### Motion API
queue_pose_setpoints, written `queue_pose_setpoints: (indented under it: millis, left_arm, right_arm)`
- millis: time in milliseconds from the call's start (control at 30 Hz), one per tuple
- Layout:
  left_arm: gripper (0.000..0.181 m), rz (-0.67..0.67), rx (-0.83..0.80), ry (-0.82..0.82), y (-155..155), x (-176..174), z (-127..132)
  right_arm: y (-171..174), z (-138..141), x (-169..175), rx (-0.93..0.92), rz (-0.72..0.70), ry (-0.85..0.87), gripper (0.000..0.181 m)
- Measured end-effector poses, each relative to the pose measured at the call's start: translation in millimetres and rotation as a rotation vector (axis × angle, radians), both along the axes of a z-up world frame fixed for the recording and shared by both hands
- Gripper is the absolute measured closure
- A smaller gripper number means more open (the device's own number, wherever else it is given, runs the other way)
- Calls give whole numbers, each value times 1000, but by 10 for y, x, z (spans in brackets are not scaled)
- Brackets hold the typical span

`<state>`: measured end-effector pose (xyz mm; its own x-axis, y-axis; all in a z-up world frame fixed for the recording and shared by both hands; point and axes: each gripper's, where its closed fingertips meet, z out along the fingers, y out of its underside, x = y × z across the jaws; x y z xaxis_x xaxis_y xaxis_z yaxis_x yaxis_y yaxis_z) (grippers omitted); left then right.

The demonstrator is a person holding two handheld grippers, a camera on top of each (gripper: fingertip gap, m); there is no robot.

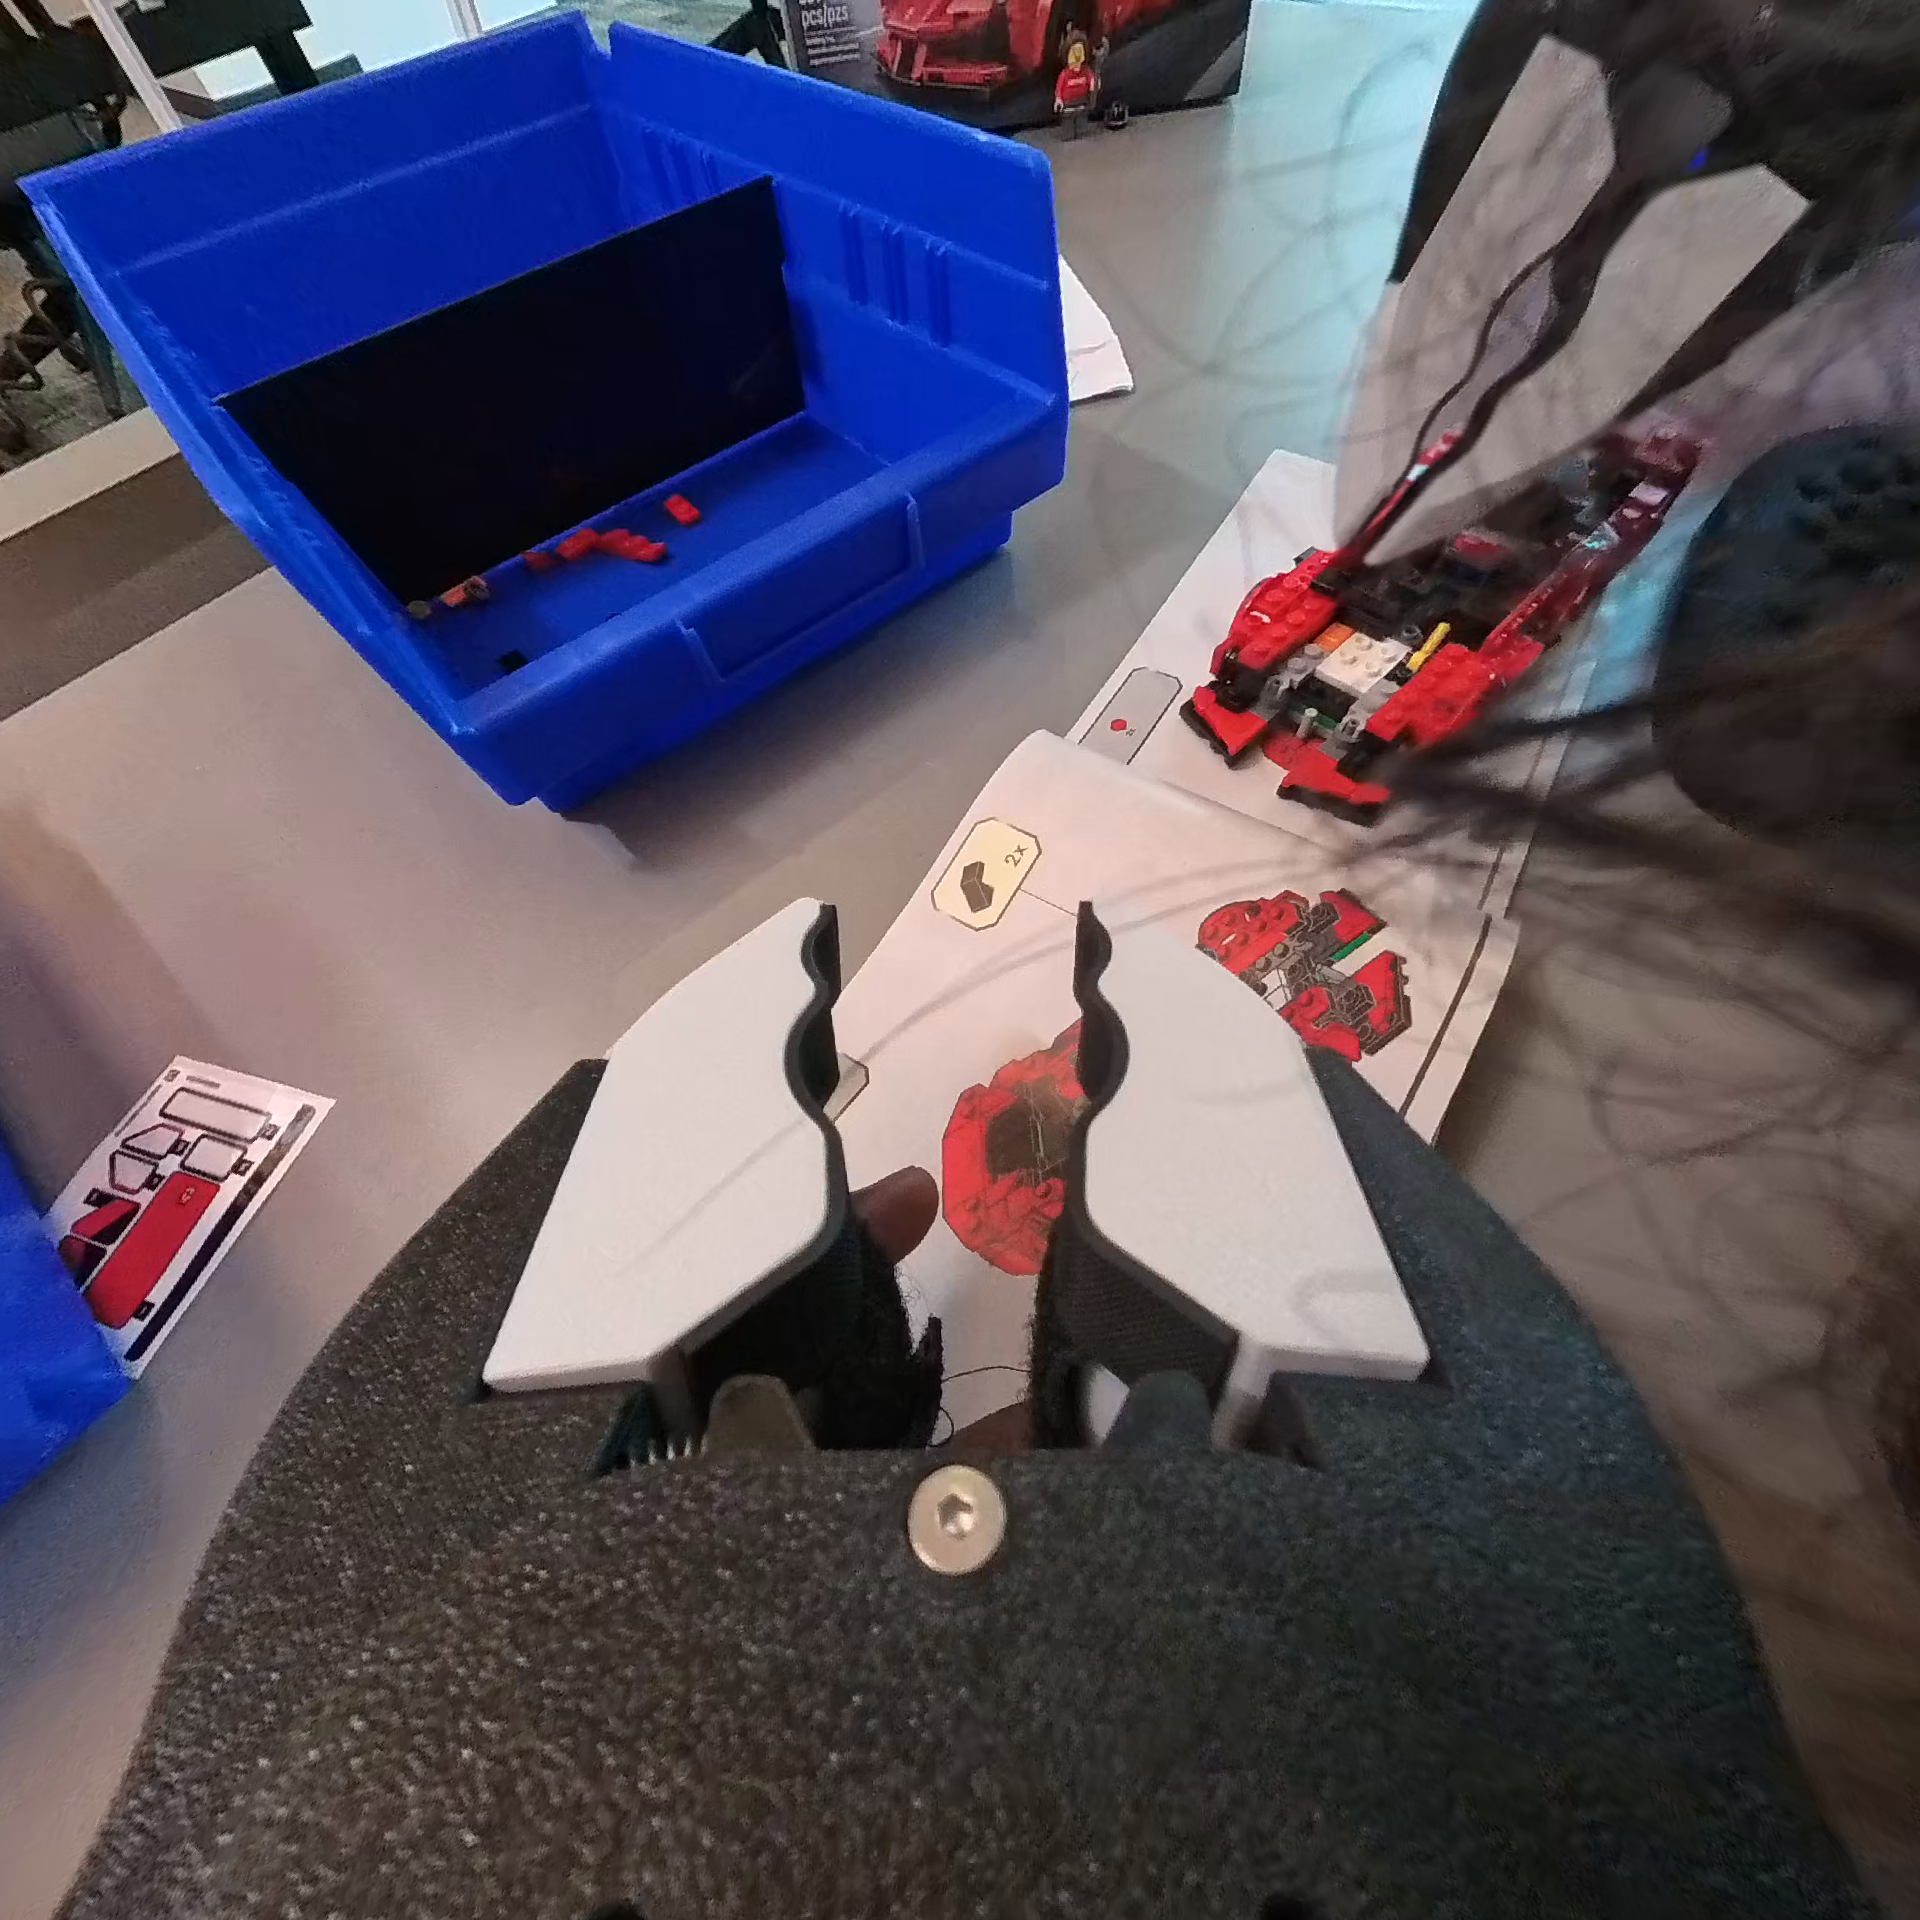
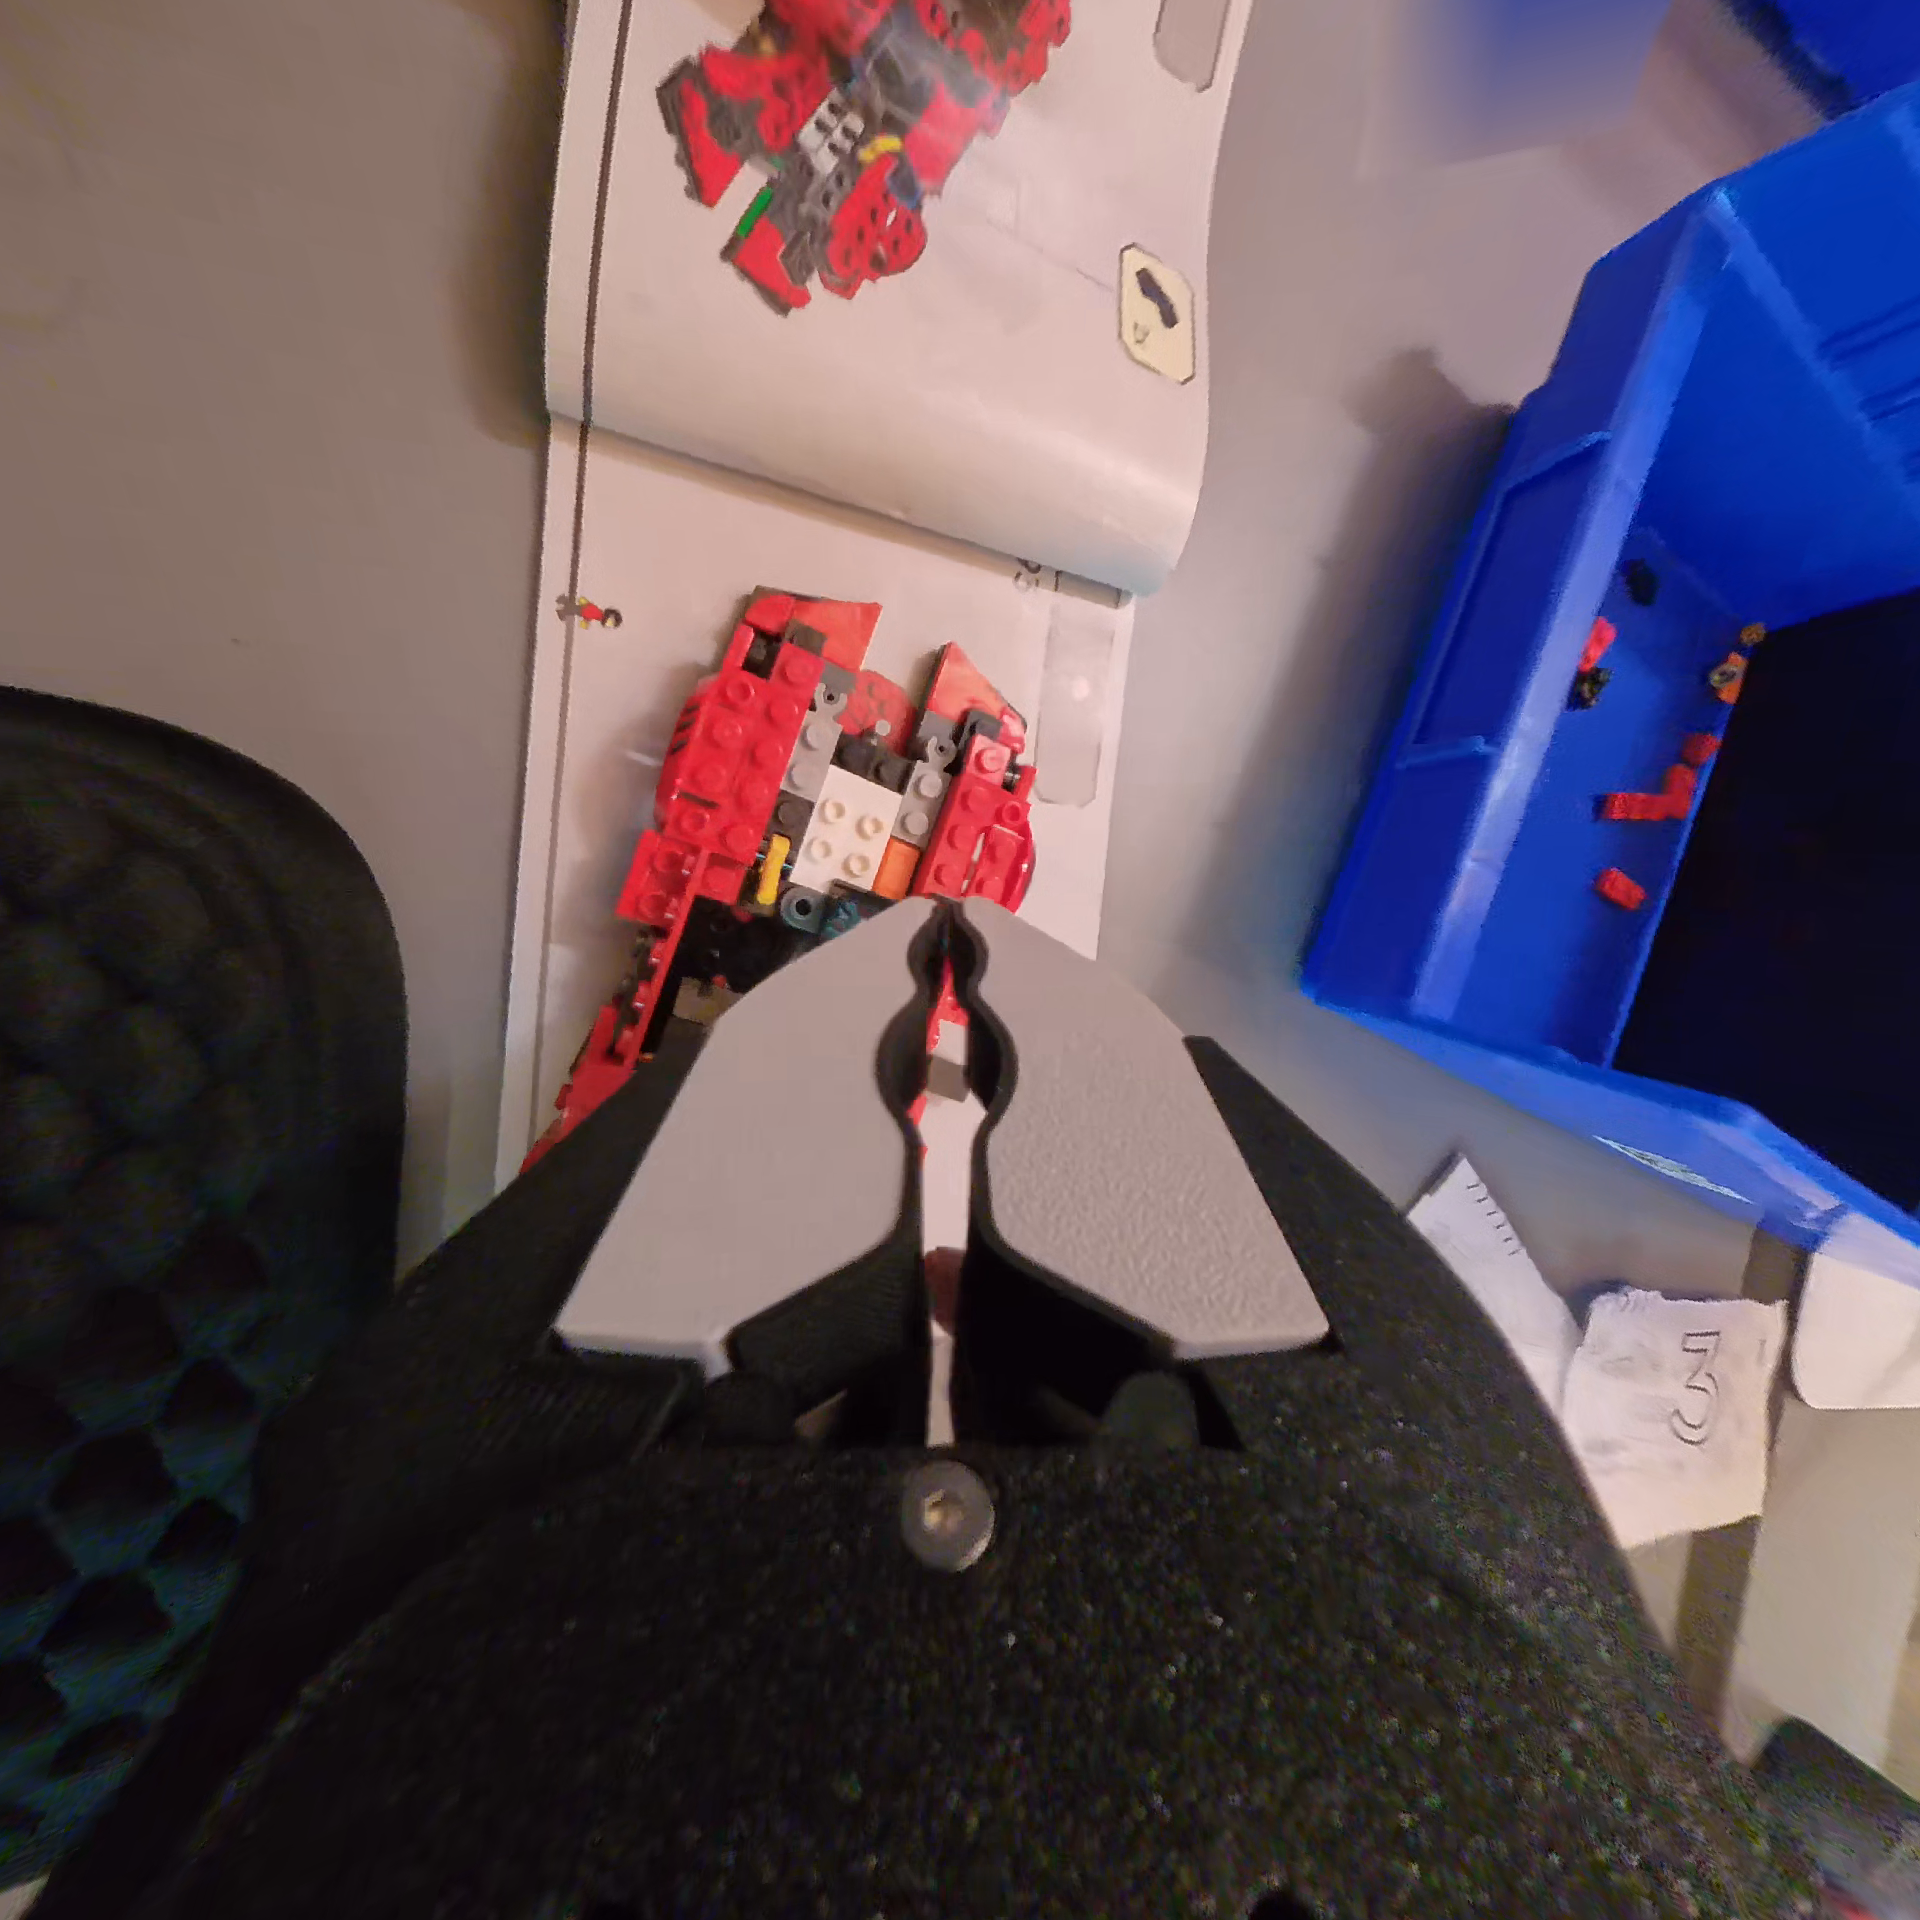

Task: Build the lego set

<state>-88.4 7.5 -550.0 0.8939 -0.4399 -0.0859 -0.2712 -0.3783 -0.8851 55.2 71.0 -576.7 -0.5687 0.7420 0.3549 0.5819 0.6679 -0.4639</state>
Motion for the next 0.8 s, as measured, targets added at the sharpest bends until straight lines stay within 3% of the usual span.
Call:
queue_pose_setpoints:
  millis: [33,200,467,800]
  left_arm:
    - [138,0,-1,0,3,4,-3]
    - [138,-9,-10,33,22,34,-29]
    - [138,-3,3,18,7,26,-4]
    - [138,-9,7,4,1,16,-20]
  right_arm:
    - [3,23,-9,-37,-13,15,181]
    - [17,-15,-14,-187,-69,-51,181]
    - [-1,-93,-16,-143,-60,-160,181]
    - [-9,-97,-23,-173,-55,-174,181]
